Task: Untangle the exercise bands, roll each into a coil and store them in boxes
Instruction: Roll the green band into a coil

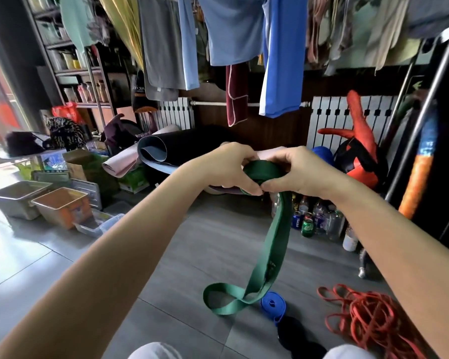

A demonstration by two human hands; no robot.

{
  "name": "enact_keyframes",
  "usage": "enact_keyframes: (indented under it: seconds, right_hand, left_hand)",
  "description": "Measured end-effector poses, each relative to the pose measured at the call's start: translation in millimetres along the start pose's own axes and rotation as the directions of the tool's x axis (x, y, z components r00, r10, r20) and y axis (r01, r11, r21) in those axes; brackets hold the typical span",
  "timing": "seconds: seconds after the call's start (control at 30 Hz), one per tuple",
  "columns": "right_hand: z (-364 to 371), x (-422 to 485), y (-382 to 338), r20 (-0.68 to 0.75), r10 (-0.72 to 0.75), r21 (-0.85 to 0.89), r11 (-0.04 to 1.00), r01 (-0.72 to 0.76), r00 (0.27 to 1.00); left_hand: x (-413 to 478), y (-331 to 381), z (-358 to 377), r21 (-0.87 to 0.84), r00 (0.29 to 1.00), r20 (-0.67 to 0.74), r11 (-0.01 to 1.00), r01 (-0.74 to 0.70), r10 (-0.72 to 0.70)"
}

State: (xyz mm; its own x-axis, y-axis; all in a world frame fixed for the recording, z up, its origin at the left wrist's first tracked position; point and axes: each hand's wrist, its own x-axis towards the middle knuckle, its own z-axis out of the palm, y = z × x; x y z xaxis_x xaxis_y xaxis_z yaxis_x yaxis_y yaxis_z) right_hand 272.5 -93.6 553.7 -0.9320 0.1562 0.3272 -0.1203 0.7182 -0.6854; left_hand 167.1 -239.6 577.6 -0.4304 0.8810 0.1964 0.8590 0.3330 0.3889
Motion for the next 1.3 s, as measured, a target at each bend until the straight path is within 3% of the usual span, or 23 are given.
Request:
enact_keyframes:
  seconds: [0.13, 0.23, 0.33, 0.4, 0.6, 0.7, 0.83, 1.03, 1.1, 1.13, 1.2, 1.3]
  right_hand:
    - [-9, -1, 1, -0.050, 0.007, 0.162, 0.987, 0.002, 0.999]
    - [-17, 4, -3, -0.089, 0.016, 0.396, 0.918, 0.020, 0.996]
    - [-8, 5, -3, -0.164, 0.018, 0.478, 0.876, 0.063, 0.986]
    - [8, 1, 2, -0.200, 0.022, 0.434, 0.898, 0.068, 0.980]
    - [44, -11, 34, -0.333, 0.050, 0.306, 0.950, 0.058, 0.942]
    - [56, -22, 46, -0.261, 0.082, 0.443, 0.895, 0.044, 0.962]
    - [56, -32, 49, -0.272, 0.074, 0.597, 0.795, 0.108, 0.959]
    - [76, -55, 66, -0.238, 0.123, 0.646, 0.761, 0.062, 0.964]
    - [82, -65, 77, -0.225, 0.130, 0.629, 0.776, 0.042, 0.966]
    - [84, -70, 82, -0.206, 0.130, 0.606, 0.795, 0.022, 0.970]
    - [88, -79, 91, -0.150, 0.141, 0.542, 0.840, -0.038, 0.979]
    - [96, -90, 103, -0.036, 0.159, 0.458, 0.880, -0.125, 0.987]
  left_hand:
    - [-2, -7, 1, -0.429, 0.998, -0.060, 0.903, -0.010, -0.017]
    - [0, -6, -1, -0.695, 0.996, -0.074, 0.719, -0.017, -0.049]
    - [1, -6, 9, -0.873, 0.988, -0.109, 0.486, -0.044, -0.106]
    - [-1, -9, 23, -0.919, 0.986, -0.101, 0.391, -0.040, -0.136]
    - [-7, -17, 50, -0.971, 0.988, -0.054, 0.238, -0.019, -0.144]
    - [-10, -17, 49, -0.988, 0.994, -0.058, 0.151, -0.044, -0.093]
    - [-19, -17, 67, -0.998, 0.996, -0.045, 0.050, -0.041, -0.075]
    - [-35, -15, 115, -0.987, 0.996, -0.007, -0.161, -0.021, -0.089]
    - [-42, -15, 128, -0.991, 0.996, 0.029, -0.136, 0.017, -0.087]
    - [-47, -17, 132, -0.996, 0.995, 0.058, -0.072, 0.053, -0.077]
    - [-56, -22, 133, -0.968, 0.989, 0.127, 0.207, 0.139, -0.072]
    - [-62, -33, 125, -0.761, 0.967, 0.218, 0.597, 0.252, -0.131]
